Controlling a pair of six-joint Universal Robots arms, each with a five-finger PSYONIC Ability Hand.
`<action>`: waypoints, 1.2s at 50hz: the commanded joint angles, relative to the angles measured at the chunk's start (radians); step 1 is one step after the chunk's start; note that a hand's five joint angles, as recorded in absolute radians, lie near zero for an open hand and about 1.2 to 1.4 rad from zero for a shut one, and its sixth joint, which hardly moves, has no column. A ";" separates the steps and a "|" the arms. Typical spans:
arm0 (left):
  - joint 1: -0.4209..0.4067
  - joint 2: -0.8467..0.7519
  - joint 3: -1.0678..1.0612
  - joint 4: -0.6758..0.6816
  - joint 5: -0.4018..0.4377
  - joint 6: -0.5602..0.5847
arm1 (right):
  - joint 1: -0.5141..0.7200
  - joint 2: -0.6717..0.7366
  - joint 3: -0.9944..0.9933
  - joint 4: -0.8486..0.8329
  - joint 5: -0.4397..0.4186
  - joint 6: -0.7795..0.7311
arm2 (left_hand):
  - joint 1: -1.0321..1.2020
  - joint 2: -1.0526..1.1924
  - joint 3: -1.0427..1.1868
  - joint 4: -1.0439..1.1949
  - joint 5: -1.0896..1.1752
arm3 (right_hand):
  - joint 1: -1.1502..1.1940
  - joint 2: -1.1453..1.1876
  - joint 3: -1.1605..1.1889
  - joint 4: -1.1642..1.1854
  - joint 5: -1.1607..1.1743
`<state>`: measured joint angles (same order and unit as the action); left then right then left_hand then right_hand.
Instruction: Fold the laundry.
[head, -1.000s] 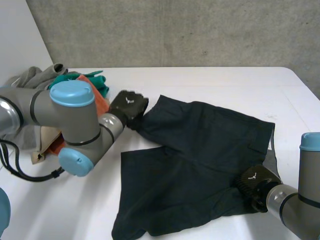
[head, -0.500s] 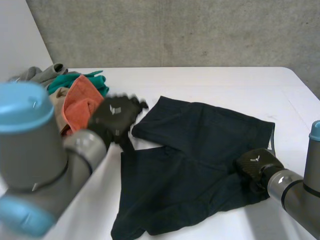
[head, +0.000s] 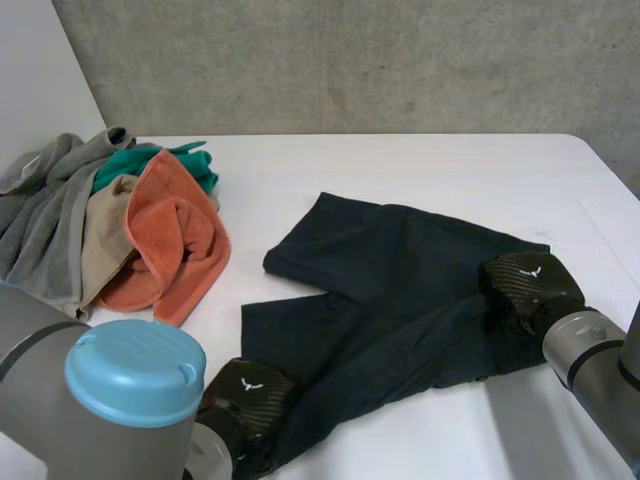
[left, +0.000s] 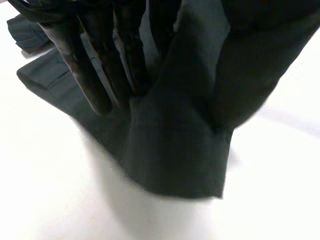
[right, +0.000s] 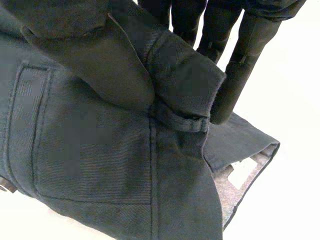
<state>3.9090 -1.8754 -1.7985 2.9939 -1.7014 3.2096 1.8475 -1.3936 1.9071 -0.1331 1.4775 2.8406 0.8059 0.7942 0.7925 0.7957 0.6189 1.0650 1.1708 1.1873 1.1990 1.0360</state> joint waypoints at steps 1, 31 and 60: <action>-0.007 0.041 0.010 0.062 -0.004 0.016 | -0.001 -0.096 0.018 0.156 -0.006 -0.190 | 0.590 0.602 0.604 0.601 0.603 | 0.331 0.225 0.209 0.197 0.186; 0.082 -0.266 0.510 0.315 0.005 0.573 | -0.151 0.053 -0.169 0.216 -0.037 -0.472 | 0.590 0.602 0.604 0.601 0.603 | 0.331 0.225 0.209 0.197 0.186; 0.108 -0.463 0.535 0.830 0.065 0.615 | -0.102 0.234 -0.254 0.007 0.021 -0.258 | -0.631 -0.620 -0.618 -0.621 -0.619 | -0.890 -0.996 -1.013 -1.024 -1.036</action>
<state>4.0115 -2.4437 -1.1160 3.8307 -1.5776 3.8843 1.7912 -1.0372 1.5392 -0.2976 1.5971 2.4867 0.1970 0.2016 0.2065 0.2037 0.0467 0.2263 0.2132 0.2116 0.2089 0.0479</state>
